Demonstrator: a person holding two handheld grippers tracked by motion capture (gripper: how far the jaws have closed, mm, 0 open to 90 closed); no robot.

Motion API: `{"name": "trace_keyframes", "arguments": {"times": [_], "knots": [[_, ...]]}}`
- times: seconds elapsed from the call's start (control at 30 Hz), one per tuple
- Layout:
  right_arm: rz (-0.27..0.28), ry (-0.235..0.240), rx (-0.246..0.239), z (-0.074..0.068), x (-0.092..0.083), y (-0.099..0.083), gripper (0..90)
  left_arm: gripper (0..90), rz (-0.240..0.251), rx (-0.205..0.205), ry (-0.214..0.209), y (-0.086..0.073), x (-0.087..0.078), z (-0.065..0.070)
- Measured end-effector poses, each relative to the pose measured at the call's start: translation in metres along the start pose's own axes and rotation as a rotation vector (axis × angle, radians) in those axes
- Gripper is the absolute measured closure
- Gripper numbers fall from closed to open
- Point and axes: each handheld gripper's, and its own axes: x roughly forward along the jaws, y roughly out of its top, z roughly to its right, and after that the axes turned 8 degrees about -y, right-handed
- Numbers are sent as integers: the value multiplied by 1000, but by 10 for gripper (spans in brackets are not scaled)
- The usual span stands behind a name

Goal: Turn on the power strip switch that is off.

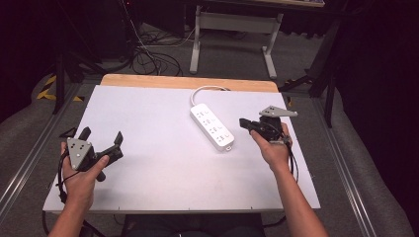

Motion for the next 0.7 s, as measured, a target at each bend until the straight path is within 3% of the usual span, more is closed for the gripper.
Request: {"name": "trace_keyframes", "arguments": {"times": [0.53, 0.7], "knots": [[-87, 20, -42, -11, 42, 8, 900, 28, -5, 20, -3, 0, 0, 2], [-96, 16, -49, -11, 48, 10, 900, 28, -7, 20, 1, 0, -1, 1]]}}
